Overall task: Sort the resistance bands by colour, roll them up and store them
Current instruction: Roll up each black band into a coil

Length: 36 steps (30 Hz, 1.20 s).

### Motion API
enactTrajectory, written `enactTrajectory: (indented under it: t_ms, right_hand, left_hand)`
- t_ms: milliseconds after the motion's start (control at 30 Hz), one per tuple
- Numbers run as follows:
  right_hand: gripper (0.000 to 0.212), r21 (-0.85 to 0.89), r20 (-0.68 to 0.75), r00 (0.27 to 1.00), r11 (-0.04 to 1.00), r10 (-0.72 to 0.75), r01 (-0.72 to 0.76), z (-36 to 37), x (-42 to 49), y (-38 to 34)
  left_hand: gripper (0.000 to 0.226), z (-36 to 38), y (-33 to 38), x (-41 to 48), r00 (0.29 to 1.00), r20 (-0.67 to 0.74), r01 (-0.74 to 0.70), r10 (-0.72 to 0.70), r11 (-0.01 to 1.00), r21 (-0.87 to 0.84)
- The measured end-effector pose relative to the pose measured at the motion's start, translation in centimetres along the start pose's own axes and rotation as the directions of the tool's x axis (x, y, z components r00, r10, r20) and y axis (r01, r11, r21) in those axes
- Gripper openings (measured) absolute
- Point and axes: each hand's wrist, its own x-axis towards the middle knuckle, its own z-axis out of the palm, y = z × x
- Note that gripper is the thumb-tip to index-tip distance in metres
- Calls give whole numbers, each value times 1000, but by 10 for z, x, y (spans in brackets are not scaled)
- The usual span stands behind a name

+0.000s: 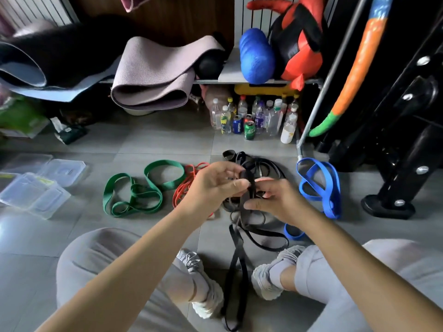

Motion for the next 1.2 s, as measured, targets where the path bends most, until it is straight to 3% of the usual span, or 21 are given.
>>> enactTrajectory:
  t_ms: [67, 133, 200, 267, 400, 500, 600, 700, 833, 967, 1067, 1200]
  right_hand:
    - [20, 38, 15, 999, 999, 36, -37, 11, -5, 7]
    - [12, 114, -7, 999, 992, 48, -47, 19, -10, 12]
    - [11, 234, -46, 998, 971, 50, -38, 15, -11, 12]
    - [25, 368, -29, 999, 930, 31, -18, 7, -11, 8]
    - [38, 321, -2, 998, 945, -64, 61, 0, -4, -8]
    - [28, 295, -27, 997, 952, -72, 77, 0, 1, -17]
    - [19, 215, -15, 999, 975, -46, 49, -1, 1, -18]
    - [24, 104, 17, 1000, 994, -21, 19, 2, -1, -18]
    - [26, 280, 20, 1000, 960, -16, 10, 2, -3, -17]
    - [16, 191, 75, 997, 982, -18, 4, 17, -2, -18]
    - [14, 207, 19, 999, 978, -36, 32, 22, -1, -20]
    - [26, 142, -29, 999, 990, -13, 17, 8, 1, -17]
  left_hand:
    - [21, 0, 4, 0, 1000, -21, 12, -19, 959, -282]
    - [24, -6, 9, 4, 998, -61, -14, -10, 926, -377]
    - [27, -16, 15, 6, 996, -94, -34, 7, 954, -296]
    - [27, -25, 18, 6, 995, -103, -23, 4, 982, -190]
    - [20, -17, 23, 3, 1000, -7, -2, 3, 995, 103]
    - [25, -7, 25, 2, 999, 3, -43, 44, 958, 283]
    - [24, -7, 24, -2, 1000, 11, -24, 22, 975, 219]
    - [22, -11, 20, -6, 1000, 24, -17, 12, 978, 210]
    - [23, -16, 20, -9, 1000, 3, 6, -7, 992, 127]
    - [25, -16, 19, -11, 1000, 15, -2, 1, 998, 66]
    - [26, -23, 16, -12, 1000, -4, 7, -6, 1000, 5]
    - [31, -37, 6, -14, 998, -53, -27, 41, 969, 244]
